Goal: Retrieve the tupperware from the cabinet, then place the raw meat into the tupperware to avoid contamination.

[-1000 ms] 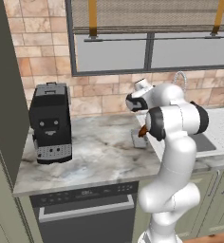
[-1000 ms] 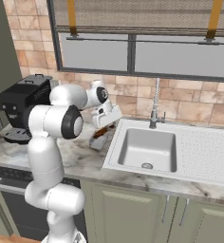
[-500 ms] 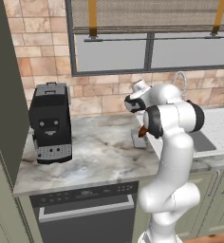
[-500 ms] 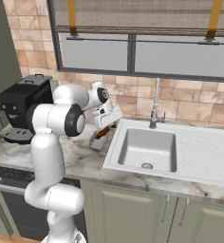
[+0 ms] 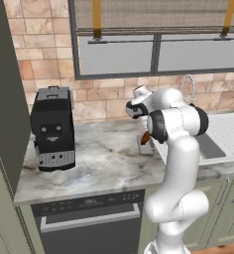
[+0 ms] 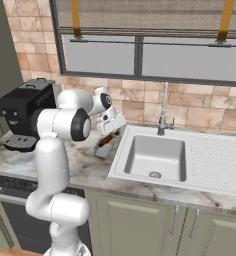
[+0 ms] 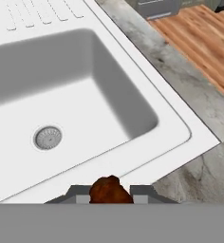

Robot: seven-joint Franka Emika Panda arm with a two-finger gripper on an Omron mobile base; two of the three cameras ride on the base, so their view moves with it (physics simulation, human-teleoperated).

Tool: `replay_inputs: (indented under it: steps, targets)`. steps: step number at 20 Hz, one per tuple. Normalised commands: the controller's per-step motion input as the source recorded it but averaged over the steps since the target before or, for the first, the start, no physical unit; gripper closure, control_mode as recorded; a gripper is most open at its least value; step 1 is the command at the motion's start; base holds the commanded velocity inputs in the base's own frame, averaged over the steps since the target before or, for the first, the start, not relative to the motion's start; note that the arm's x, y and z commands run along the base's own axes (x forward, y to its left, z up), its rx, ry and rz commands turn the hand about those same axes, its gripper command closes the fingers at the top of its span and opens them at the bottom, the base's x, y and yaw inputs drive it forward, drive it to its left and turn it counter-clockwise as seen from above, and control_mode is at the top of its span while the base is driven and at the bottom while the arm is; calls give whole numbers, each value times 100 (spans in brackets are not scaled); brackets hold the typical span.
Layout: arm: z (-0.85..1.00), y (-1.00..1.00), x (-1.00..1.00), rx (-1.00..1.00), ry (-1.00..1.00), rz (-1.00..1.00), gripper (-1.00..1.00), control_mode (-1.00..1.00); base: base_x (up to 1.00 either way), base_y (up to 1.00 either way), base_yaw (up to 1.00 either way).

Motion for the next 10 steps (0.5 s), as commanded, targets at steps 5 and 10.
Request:
replay_inputs:
  steps: [5, 10]
  targets:
    - [-20, 13, 16, -4, 0, 0, 100, -100, 0, 0, 0]
    - [-30, 0, 20, -5, 1, 0, 100, -100, 0, 0, 0]
